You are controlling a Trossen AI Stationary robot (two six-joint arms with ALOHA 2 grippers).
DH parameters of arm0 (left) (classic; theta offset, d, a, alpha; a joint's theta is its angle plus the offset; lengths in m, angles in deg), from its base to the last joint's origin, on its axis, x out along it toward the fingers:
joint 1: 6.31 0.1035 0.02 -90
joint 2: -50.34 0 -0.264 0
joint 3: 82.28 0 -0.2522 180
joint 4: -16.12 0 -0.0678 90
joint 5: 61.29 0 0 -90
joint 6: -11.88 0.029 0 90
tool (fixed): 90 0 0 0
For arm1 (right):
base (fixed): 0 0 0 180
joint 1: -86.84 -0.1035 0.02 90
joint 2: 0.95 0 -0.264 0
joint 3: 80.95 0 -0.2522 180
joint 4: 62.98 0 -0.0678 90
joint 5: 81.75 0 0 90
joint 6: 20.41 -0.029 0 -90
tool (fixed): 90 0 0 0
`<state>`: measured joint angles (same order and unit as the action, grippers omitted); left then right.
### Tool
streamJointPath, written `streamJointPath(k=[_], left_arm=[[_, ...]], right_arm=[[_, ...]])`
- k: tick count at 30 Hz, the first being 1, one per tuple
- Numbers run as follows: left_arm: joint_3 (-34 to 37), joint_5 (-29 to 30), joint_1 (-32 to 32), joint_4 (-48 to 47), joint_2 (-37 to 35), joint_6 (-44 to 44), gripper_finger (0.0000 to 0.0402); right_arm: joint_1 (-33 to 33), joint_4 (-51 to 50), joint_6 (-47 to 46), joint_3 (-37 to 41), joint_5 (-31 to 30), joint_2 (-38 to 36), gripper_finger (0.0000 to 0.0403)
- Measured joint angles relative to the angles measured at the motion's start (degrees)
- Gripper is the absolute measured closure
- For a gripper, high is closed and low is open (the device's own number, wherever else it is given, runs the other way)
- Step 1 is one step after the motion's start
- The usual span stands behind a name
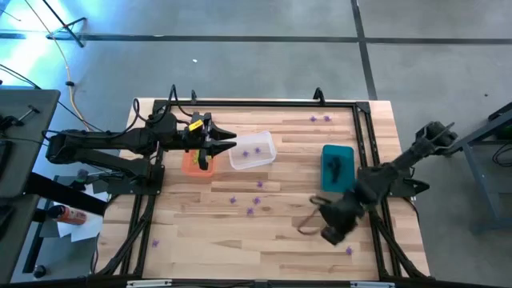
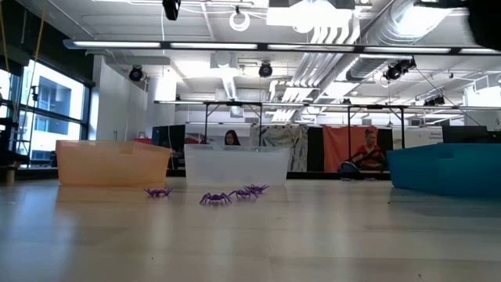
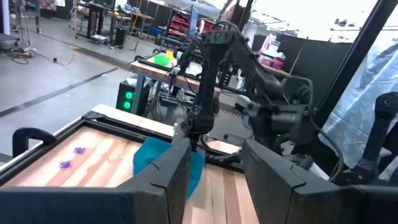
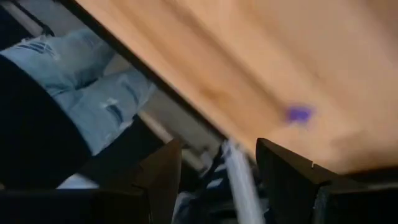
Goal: Sort Halloween decoration
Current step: Put the purple spider toy into the transparent bin
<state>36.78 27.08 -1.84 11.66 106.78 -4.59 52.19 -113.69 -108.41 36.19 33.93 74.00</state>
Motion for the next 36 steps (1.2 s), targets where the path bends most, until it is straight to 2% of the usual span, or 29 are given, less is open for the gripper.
streamJointPath(k=[5,8,10,14,19,24,30,36], left_arm=[[0.0,0.0,0.0,0.0,0.0,0.0,0.0271],[0.0,0.0,0.0,-0.3,0.0,0.0,0.0271],[0.0,0.0,0.0,-0.5,0.0,0.0,0.0271],[0.0,0.0,0.0,-0.5,0.0,0.0,0.0271],[0.0,-0.1,0.0,-0.6,0.0,-1.5,0.0271],[0.0,-0.2,0.0,-0.9,0.0,-1.5,0.0271],[0.0,-0.1,0.0,-1.0,0.0,-2.8,0.0271],[0.0,-0.1,0.0,-0.9,0.0,-3.0,0.0271]], right_arm=[[-9.7,10.6,-18.1,8.2,0.5,0.0,0.0201],[-12.9,11.8,-25.3,11.7,0.5,0.0,0.0201],[-14.3,11.9,-26.2,13.0,0.4,0.0,0.0201],[-15.1,12.0,-23.1,14.4,-0.8,0.0,0.0201],[-16.8,15.3,-8.5,14.3,-3.0,2.3,0.0212],[-20.8,18.7,-0.5,14.3,-3.4,7.3,0.0234],[-22.4,21.0,0.9,14.1,-3.6,11.9,0.0249],[-21.3,21.0,1.2,14.2,-4.2,11.4,0.0251]])
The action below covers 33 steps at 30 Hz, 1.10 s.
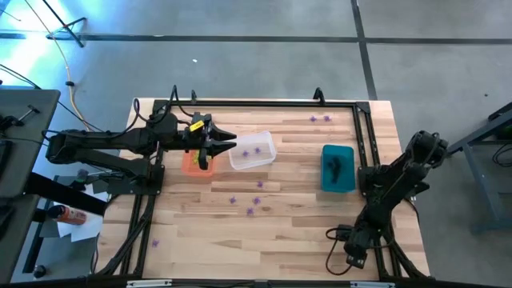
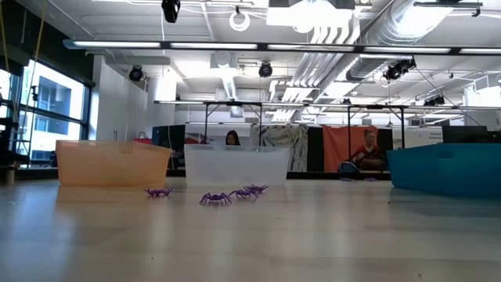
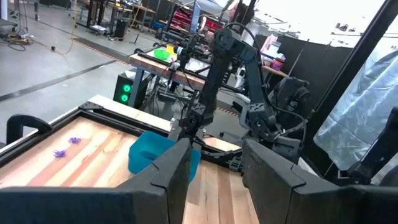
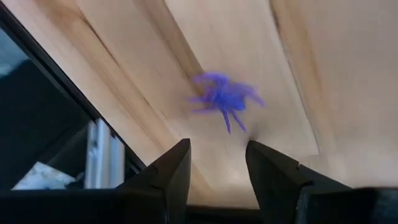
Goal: Sort Halloween decoration
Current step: Put the purple spider toy into the transparent bin
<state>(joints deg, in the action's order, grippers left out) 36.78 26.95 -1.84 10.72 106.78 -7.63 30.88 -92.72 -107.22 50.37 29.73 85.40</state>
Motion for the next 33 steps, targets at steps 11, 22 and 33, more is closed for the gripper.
streamJointPath(k=[11,22,33], left_arm=[[0.0,0.1,0.0,0.0,0.0,-0.5,0.0271],[0.0,0.1,0.0,-2.8,0.0,-1.0,0.0271],[0.0,0.1,0.0,-4.6,0.0,-1.2,0.0271]], right_arm=[[0.5,-1.9,1.8,0.1,-5.0,-2.3,0.0252],[0.2,-2.0,7.2,0.1,-8.1,-2.3,0.0252],[0.1,-1.6,9.8,0.1,-9.3,-2.3,0.0259]])
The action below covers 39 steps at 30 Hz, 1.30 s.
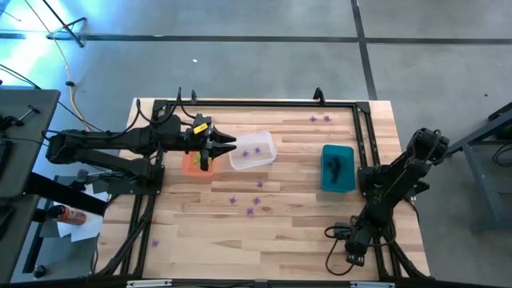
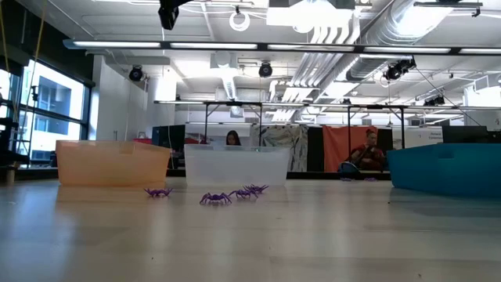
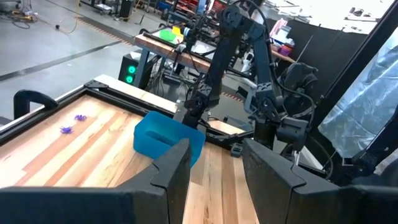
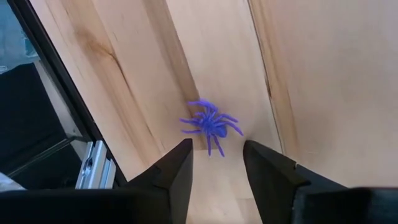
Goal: Sort Halloween decoration
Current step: Put the purple spider toy into the transparent bin
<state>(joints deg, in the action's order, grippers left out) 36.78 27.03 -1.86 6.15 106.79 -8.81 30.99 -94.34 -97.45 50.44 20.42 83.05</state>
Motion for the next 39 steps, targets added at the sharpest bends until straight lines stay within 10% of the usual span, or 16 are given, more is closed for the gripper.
streamJointPath(k=[22,39], left_arm=[[0.0,-0.5,0.0,-1.6,-0.4,0.3,0.0271],[0.0,-0.5,4.6,-1.4,-11.3,3.4,0.0271]], right_arm=[[-1.0,5.1,-4.9,0.0,1.6,3.1,0.0394],[4.5,4.3,-0.9,-5.6,-0.1,-5.2,0.0402]])
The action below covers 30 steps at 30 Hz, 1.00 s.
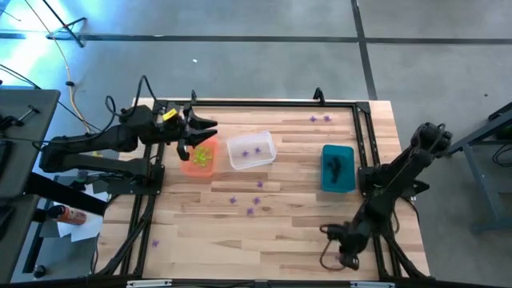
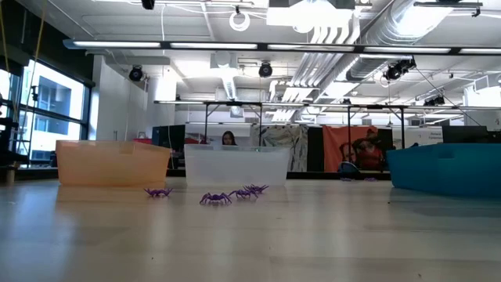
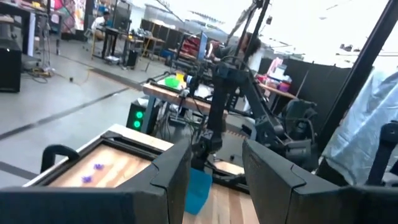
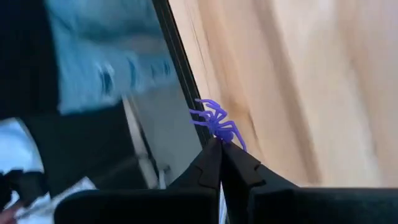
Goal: Sort Halloween decoration
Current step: Put the purple spider toy into the transparent bin
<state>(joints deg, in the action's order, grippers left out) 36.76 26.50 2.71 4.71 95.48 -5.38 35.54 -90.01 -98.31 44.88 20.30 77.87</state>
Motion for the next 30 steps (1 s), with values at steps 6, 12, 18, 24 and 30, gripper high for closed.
streamJointPath(k=[6,12,18,24,30], left_arm=[[0.0,0.5,0.2,-0.9,-0.1,2.6,0.0271],[0.0,0.6,0.2,-1.1,0.7,2.5,0.0271],[0.0,0.6,-0.1,0.1,1.7,2.4,0.0271],[0.0,0.6,-0.1,5.2,1.9,2.8,0.0271],[0.0,0.6,-0.1,4.8,1.9,2.9,0.0271]], right_arm=[[11.9,-8.5,14.8,-4.9,-9.0,-7.7,0.0403],[28.1,-6.1,35.0,-9.2,-14.3,-8.3,0.0403],[41.8,5.1,52.7,-14.2,-14.4,-4.8,0.0403],[48.3,7.2,68.3,-24.8,-12.5,2.6,0.0403],[52.6,7.1,72.6,-33.9,-12.9,8.6,0.0403]])
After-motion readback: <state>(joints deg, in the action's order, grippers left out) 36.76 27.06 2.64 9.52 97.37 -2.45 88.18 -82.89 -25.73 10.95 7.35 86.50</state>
